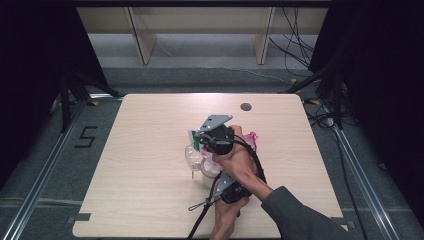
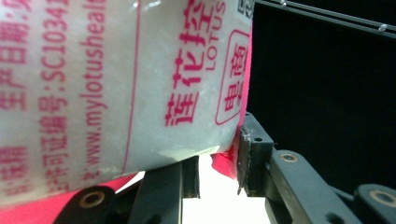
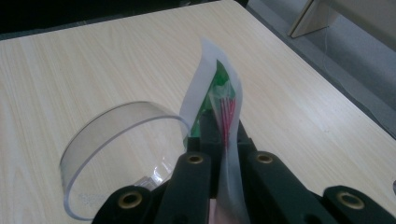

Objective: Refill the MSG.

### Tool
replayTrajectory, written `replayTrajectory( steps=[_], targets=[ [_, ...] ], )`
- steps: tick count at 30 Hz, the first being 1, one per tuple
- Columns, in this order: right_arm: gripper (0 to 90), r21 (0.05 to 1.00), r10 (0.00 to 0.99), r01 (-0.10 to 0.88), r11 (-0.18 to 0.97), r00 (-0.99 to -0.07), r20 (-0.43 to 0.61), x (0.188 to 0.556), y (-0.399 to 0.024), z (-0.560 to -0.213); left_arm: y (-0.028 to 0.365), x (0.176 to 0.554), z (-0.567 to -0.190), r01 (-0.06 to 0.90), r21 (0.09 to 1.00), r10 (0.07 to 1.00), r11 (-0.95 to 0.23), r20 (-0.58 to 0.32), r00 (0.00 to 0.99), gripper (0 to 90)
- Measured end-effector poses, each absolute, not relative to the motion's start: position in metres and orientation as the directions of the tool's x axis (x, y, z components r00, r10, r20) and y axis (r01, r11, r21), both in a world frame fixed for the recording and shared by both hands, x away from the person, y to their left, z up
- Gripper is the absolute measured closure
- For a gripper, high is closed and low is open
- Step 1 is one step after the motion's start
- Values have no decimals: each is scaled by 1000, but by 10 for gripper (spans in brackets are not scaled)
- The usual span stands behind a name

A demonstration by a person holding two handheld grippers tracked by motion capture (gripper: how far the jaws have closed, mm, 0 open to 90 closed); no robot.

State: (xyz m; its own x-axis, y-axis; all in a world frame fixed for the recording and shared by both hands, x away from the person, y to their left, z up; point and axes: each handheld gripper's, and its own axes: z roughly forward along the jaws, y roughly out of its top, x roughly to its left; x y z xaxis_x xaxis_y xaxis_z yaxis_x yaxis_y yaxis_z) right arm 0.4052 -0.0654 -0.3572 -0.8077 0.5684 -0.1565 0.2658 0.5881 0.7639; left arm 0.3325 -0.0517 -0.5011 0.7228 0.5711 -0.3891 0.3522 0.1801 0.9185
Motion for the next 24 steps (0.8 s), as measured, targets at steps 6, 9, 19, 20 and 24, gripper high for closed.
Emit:
replayTrajectory(
  steps=[6,9,19,20,24],
  targets=[
    [900,765,557,245,596,-812,-174,407,-65,-357,-51,334,-503,351,913,548,207,-405,732,728],
    [900,756,558,263,599,-814,-160,406,-65,-357,-51,335,-503,366,912,564,185,-403,720,728],
    [900,772,558,245,587,-813,-166,409,-64,-358,-49,336,-504,363,909,541,206,-414,732,729],
    [900,772,558,245,587,-813,-166,409,-64,-358,-49,336,-504,363,909,541,206,-414,732,728],
    [900,771,562,254,584,-812,-158,408,-64,-357,-49,336,-504,360,910,542,205,-411,733,728]
  ],
)
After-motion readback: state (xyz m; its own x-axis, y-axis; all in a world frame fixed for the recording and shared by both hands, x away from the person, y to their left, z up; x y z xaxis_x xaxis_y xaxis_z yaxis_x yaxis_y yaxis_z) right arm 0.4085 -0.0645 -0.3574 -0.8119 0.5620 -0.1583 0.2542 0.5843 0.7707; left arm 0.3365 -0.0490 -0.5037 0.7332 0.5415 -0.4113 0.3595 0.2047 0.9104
